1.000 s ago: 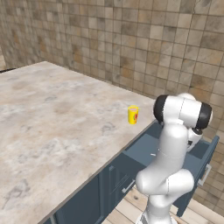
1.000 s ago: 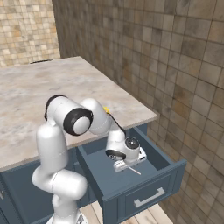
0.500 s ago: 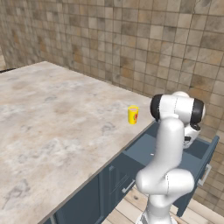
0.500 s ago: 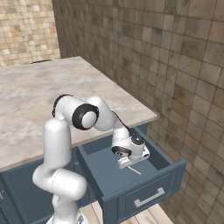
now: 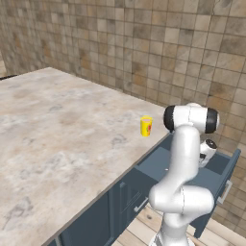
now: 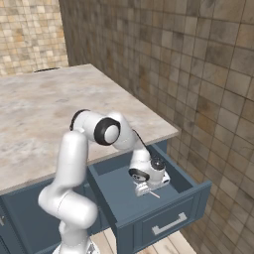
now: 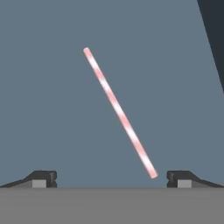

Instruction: Pick up the straw from the right drawer and put it inside the smoothie cup.

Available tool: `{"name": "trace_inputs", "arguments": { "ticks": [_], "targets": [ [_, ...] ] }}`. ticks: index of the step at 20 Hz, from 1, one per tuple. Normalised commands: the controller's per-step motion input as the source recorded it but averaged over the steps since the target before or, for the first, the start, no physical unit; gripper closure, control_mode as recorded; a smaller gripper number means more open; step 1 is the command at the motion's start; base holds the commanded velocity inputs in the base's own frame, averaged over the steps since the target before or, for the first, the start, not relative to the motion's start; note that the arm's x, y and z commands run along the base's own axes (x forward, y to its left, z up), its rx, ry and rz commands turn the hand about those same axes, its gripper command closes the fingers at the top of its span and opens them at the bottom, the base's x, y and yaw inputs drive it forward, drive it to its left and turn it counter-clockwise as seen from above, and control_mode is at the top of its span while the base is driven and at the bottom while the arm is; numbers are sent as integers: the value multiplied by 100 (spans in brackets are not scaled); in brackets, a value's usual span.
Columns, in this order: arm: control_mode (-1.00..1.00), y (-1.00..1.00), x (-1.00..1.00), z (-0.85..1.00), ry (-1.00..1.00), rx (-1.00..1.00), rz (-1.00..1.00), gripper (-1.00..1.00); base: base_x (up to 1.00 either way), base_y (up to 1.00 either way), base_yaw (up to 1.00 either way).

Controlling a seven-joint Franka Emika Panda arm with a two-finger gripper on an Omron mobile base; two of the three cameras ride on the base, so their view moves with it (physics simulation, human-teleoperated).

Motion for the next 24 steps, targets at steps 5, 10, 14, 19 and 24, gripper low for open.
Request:
{"name": "trace_inputs", "arguments": {
  "ticks": [5,10,14,19,24],
  "targets": [
    [-100,0,11,-34,0,0,2,-100,0,0,0],
    [-100,0,14,-26,0,0,2,-100,0,0,0],
    [-100,-1,25,-15,0,2,2,-100,0,0,0],
    [-100,-12,25,-14,0,2,3,-100,0,0,0],
    [-100,-21,19,-24,0,2,4,-100,0,0,0]
  ]
}}
